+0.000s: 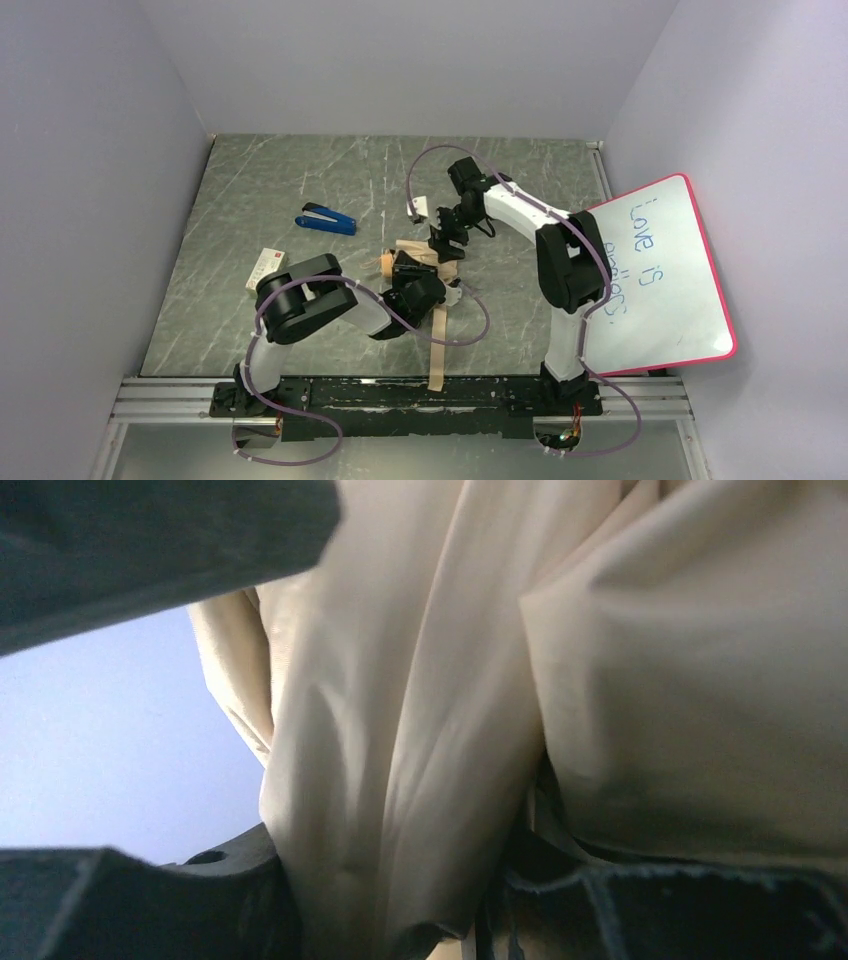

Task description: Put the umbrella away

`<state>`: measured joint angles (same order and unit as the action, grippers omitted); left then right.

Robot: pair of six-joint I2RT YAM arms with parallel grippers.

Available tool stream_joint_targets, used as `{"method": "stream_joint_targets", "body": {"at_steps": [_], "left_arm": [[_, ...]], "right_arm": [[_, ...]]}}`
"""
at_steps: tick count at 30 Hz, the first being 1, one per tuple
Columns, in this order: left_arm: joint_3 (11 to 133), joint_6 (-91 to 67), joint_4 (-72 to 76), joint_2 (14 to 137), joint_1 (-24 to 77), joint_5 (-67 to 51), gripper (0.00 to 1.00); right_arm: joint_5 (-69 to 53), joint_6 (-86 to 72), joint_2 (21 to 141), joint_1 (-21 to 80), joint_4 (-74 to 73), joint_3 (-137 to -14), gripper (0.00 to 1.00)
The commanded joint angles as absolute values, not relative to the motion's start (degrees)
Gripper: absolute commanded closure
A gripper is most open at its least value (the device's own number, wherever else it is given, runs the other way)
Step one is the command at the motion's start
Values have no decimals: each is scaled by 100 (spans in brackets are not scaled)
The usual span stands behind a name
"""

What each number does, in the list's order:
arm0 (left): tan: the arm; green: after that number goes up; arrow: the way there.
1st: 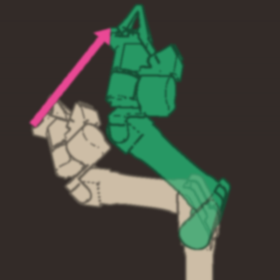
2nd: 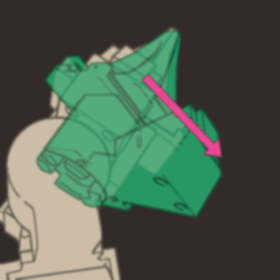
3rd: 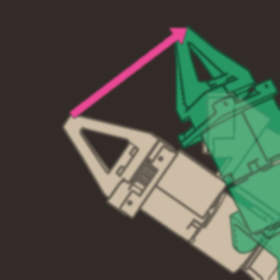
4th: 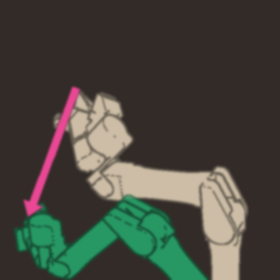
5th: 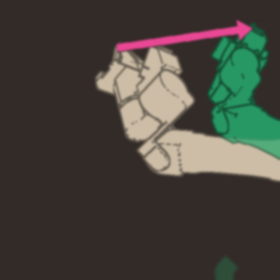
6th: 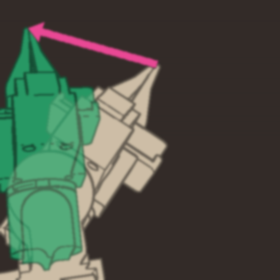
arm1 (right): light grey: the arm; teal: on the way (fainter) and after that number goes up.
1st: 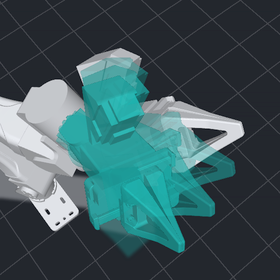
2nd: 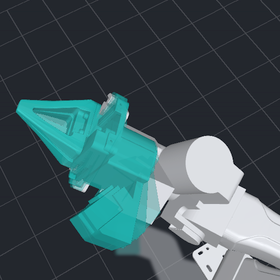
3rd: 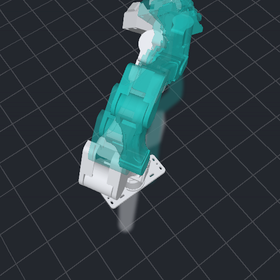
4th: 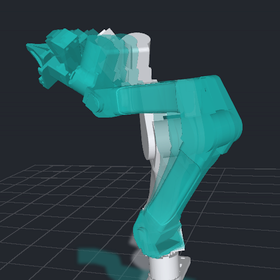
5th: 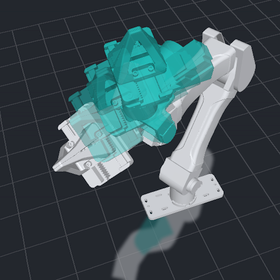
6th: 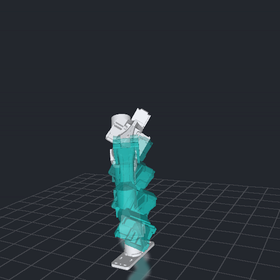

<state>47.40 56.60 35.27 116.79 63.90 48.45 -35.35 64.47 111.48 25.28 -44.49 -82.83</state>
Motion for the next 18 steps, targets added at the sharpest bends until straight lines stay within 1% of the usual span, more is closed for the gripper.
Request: {"method": "stream_joint_targets", "body": {"at_steps": [1,5,9,11,14,17,18], "left_arm": [[4531,5774,3092,12005,6618,4111,95],[4526,5785,3128,12007,6627,4100,95],[4535,5691,3097,11892,6627,4005,95],[4544,5605,3011,11778,6631,3901,95],[4581,5482,2915,11573,6628,3823,95],[4544,5417,3020,11320,6634,3800,69],[4518,5410,3082,11221,6635,3790,62]], "right_arm": [[-3099,6798,11510,2626,-4531,-8461,29],[-2988,6817,11768,2687,-4700,-8505,29],[-2801,6759,11941,2721,-4698,-8387,32],[-2734,6711,12014,2716,-4670,-8325,35],[-2555,6568,12076,2720,-4522,-8233,46],[-2304,6463,12120,2716,-4406,-8149,59],[-2200,6409,12097,2716,-4278,-8050,60]]}}
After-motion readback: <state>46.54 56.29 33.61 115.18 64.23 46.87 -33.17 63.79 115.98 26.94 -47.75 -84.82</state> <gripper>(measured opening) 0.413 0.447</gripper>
